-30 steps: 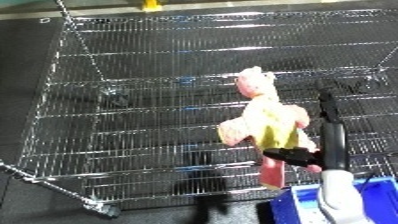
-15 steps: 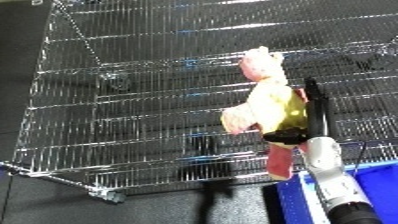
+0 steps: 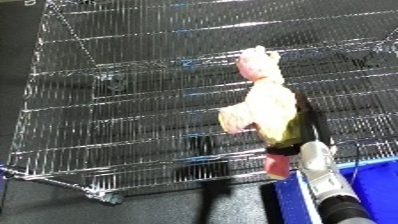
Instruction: Pick up the object and place it into the box
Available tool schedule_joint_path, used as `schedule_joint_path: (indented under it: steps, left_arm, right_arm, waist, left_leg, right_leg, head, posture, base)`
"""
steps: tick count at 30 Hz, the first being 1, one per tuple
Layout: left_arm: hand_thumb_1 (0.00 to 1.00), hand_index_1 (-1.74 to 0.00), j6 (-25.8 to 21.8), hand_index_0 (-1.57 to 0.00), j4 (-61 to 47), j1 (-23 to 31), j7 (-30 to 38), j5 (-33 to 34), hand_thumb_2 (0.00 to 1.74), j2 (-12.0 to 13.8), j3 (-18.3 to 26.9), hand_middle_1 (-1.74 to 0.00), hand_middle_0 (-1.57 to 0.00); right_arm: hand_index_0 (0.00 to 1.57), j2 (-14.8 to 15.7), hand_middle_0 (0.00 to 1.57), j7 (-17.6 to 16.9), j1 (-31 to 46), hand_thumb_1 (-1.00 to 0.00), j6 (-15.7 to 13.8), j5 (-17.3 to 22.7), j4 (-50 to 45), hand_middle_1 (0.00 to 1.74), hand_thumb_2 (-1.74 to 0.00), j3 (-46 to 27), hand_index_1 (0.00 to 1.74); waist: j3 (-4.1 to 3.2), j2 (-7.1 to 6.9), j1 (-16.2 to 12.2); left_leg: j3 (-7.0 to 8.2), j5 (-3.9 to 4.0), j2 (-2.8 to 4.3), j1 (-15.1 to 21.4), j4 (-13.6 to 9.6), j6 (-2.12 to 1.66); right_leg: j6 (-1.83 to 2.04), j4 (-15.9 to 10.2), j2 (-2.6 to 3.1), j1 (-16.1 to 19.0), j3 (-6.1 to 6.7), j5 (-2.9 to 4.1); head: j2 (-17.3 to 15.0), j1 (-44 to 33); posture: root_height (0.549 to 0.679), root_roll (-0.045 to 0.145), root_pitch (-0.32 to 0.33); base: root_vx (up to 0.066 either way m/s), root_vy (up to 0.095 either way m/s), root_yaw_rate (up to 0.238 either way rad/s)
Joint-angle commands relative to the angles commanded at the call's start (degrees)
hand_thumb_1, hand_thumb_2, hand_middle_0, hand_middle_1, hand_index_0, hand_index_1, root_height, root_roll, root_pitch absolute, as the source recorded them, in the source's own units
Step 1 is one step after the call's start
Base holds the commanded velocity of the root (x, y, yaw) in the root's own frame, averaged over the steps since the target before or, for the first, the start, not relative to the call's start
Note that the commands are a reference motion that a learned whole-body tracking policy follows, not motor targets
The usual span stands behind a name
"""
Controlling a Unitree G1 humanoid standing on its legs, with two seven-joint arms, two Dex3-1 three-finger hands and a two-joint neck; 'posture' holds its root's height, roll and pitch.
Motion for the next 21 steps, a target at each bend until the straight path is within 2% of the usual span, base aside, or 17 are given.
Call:
schedule_joint_path:
  steps: [13, 21]
  left_arm:
    - [1.0, -1.74, 0.05, -1.57, 1.18, -0.81, -0.52, 0.4, 1.74, 0.4, 0.13, -1.74, -1.57]
    - [1.0, -1.74, 0.05, -1.57, 2.16, -2.01, -0.45, 0.39, 1.74, 0.02, 0.45, -1.74, -1.57]
  right_arm:
    - [1.57, 0.55, 1.57, -1.08, 1.59, -1.0, -0.93, 0.81, -1.82, 1.74, -1.74, -1.46, 1.74]
    - [1.57, 0.65, 1.57, -2.77, 3.86, -1.0, -2.52, 2.26, -6.38, 1.74, -1.74, -3.74, 1.74]
  waist:
    - [0.0, -0.92, -0.17]
    - [0.0, -1.57, -0.96]
  left_leg:
    - [-0.22, 0.24, 0.28, 0.71, -0.37, -0.08]
    - [-0.04, 0.21, 0.47, 1.79, -0.66, 0.02]
  right_leg:
    - [-0.04, -0.92, -0.15, 1.3, -0.33, 0.72]
    - [0.0, -1.3, -0.25, 2.39, -0.37, 0.92]
  head:
    - [0.12, 1.72]
    - [1.57, 3.02]
  posture:
    - [0.633, 0.058, -0.06]
    - [0.633, 0.058, -0.079]
  base:
    - [-0.018, -0.007, 0.003]
    - [-0.022, 0.004, -0.009]
